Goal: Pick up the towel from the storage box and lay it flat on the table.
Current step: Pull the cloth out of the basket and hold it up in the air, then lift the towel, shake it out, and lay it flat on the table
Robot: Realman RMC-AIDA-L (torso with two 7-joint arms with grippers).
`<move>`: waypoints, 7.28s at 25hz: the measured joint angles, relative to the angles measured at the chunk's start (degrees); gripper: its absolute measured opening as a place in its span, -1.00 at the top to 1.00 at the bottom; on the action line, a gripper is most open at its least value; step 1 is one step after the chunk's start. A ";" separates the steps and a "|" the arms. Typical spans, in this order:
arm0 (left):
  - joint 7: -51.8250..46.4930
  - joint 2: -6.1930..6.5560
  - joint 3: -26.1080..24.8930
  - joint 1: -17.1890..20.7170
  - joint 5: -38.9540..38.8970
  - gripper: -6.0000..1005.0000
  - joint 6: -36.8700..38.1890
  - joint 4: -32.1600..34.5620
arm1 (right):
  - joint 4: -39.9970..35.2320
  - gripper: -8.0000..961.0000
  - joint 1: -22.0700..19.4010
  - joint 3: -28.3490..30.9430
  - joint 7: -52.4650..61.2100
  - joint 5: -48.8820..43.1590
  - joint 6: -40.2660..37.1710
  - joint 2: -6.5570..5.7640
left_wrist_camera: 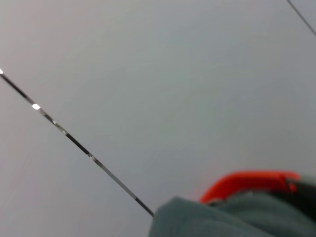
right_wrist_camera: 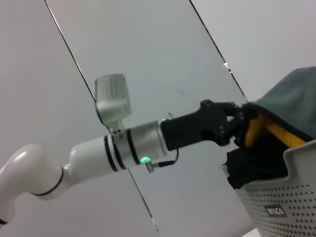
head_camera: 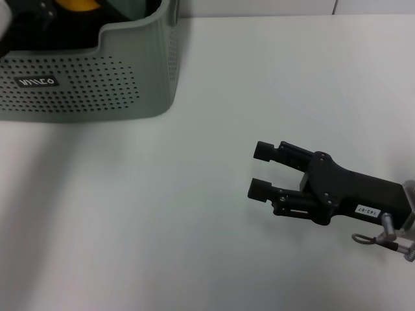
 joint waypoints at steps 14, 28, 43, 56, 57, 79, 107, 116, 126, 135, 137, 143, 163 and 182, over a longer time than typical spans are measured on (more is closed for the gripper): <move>0.91 0.29 -5.39 3.78 -37.03 0.93 13.96 8.86 | -4.92 -0.52 -7.24 4.97 -35.53 1.47 5.74 0.93; 4.04 0.06 -15.49 3.89 -65.92 0.93 36.22 3.17 | -33.69 -0.43 -13.51 -6.10 -89.34 21.24 27.75 0.96; 5.18 0.15 -14.58 1.06 -65.78 0.93 37.14 -2.38 | -38.58 -0.41 -11.68 -16.26 -122.41 32.24 25.64 0.96; 5.50 0.11 -14.63 0.28 -66.03 0.93 37.66 -3.52 | -37.92 -0.12 -8.45 -15.64 -123.31 32.67 25.75 0.97; 5.52 0.11 -14.73 0.28 -66.06 0.93 37.86 -3.52 | -37.79 -0.03 -8.35 -15.63 -123.22 32.69 25.84 0.96; 5.60 0.09 -14.99 0.92 -66.28 0.92 38.69 -4.00 | -37.77 0.53 -7.41 -15.98 -123.22 32.86 26.17 0.97; 10.70 0.40 -32.37 -0.48 -65.59 0.92 71.44 -15.83 | -27.19 0.98 -9.48 -14.09 -58.31 31.50 -6.80 -0.72; 10.18 0.43 -30.90 -3.53 -59.09 0.92 82.28 -16.85 | -39.78 0.97 -8.76 6.07 -34.55 8.95 -0.80 -4.67; 10.64 0.32 -28.81 -8.23 -54.30 0.92 82.81 -25.14 | -42.34 0.97 -9.45 31.88 -11.65 -16.38 2.62 -0.15; 12.87 0.28 -29.15 -14.26 -52.00 0.92 82.40 -34.24 | -45.38 0.97 -8.80 35.42 -6.43 -18.71 2.96 -0.32; 13.57 0.27 -29.17 -14.65 -51.89 0.92 82.35 -35.02 | -45.69 0.97 -8.76 35.90 -5.84 -18.89 2.97 -0.31; 16.70 0.33 -28.97 -16.16 -51.20 0.89 80.47 -39.92 | -47.85 0.97 -8.14 38.97 -1.38 -21.12 3.61 -0.25; 19.95 0.46 -29.49 -20.28 -49.81 0.71 80.31 -50.57 | -50.53 0.97 -7.19 42.57 2.17 -23.14 5.06 0.06; 20.77 0.54 -33.03 -19.78 -49.50 0.72 80.73 -52.90 | -52.34 0.97 -9.75 46.88 3.34 -23.02 2.79 0.08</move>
